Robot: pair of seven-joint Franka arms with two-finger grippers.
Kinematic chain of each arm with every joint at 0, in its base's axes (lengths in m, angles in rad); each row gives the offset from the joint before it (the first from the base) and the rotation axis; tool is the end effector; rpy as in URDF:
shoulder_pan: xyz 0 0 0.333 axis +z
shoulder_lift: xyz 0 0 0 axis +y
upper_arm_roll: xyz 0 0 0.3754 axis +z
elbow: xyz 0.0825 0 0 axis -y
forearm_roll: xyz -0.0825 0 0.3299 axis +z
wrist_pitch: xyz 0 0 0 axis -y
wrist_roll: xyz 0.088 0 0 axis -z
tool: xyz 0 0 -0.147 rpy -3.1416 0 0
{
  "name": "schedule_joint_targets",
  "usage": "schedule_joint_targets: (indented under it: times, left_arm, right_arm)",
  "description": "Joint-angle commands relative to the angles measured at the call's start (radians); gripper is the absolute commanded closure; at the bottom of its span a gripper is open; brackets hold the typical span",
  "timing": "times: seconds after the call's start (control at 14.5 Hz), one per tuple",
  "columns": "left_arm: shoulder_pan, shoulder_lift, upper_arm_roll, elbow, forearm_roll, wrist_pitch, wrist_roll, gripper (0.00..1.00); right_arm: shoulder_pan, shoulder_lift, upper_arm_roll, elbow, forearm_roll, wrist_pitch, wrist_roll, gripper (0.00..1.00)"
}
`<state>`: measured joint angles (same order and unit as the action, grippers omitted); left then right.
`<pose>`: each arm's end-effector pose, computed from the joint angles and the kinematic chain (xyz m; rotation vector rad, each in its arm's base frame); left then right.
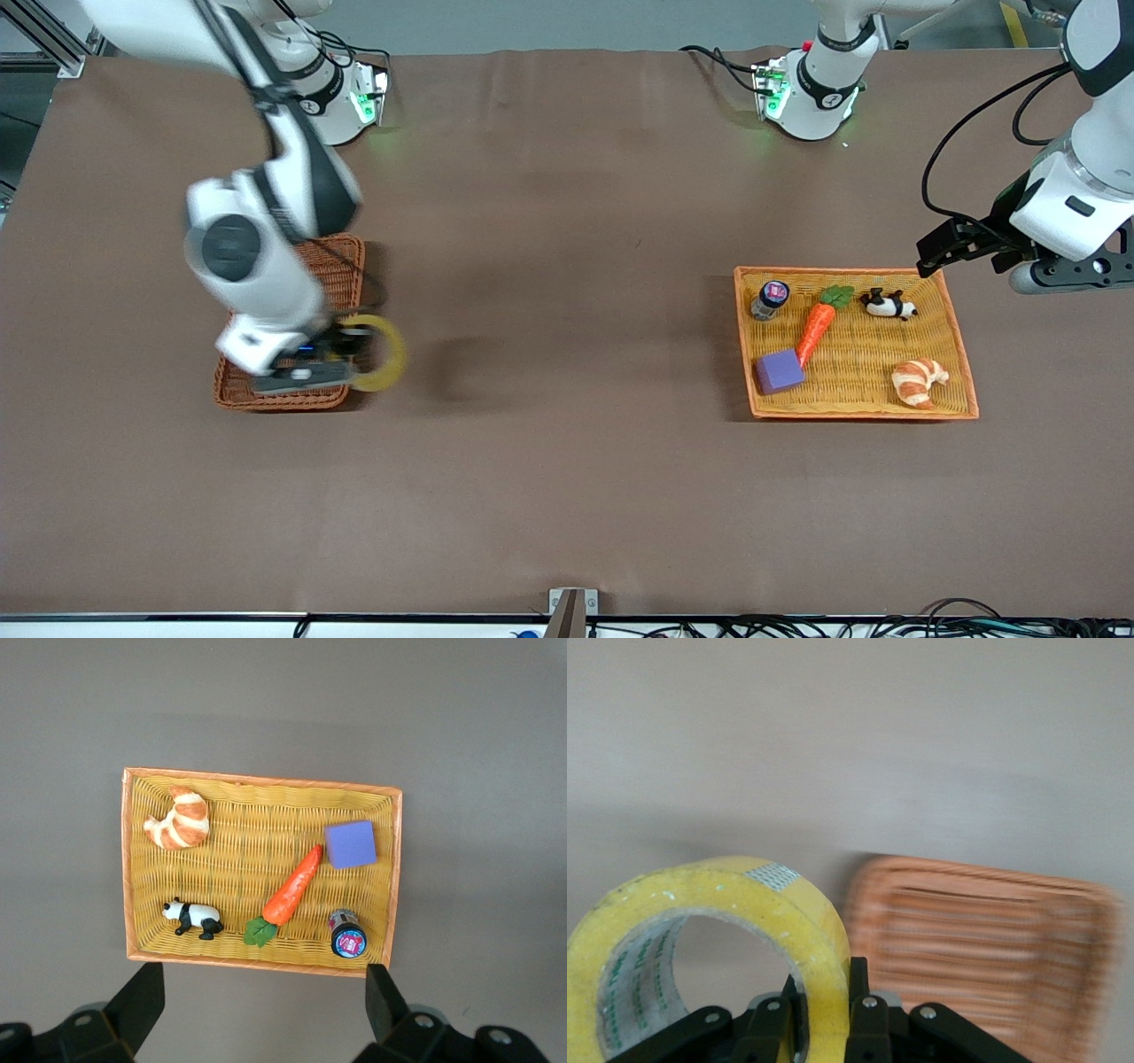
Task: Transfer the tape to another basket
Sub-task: 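Lower the tape roll into the wicker basket and open the right gripper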
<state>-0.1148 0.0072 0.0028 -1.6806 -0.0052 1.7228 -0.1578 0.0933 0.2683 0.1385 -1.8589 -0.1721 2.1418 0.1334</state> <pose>0.5123 -0.0583 0.6074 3.1305 0.0728 0.0532 0.5818 0.1175 0.4251 3.0242 0.2806 0.0576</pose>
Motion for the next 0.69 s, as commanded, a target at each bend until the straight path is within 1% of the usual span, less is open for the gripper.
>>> schedule_joint_targets:
  times: [0.0,0.14,0.21,0.28,0.48,0.62]
  left_arm:
    - [0.027,-0.006,-0.006,0.007,-0.016,-0.005,0.003,0.0]
    - [0.027,-0.012,-0.006,0.007,-0.012,-0.003,0.012,0.0]
    - [0.026,-0.016,-0.012,0.007,-0.007,-0.003,0.02,0.0]
    - [0.03,-0.021,-0.035,0.008,-0.004,-0.003,0.02,0.0]
    - [0.03,-0.035,-0.04,0.01,-0.004,-0.009,0.011,0.0]
    - [0.03,-0.035,-0.04,0.01,-0.003,-0.009,0.018,0.0]
  right_arm:
    - [-0.001,-0.151,-0.129,-0.208,0.034,0.076,-0.18,1.0]
    - [-0.001,-0.207,-0.21,-0.343,0.036,0.186,-0.274,1.0]
    - [-0.003,-0.211,-0.232,-0.396,0.036,0.243,-0.3,1.0]
    - [-0.004,-0.208,-0.252,-0.44,0.036,0.306,-0.317,1.0]
    - [-0.007,-0.199,-0.263,-0.575,0.036,0.482,-0.321,0.99]
    - [-0.007,-0.193,-0.263,-0.637,0.036,0.581,-0.321,0.99]
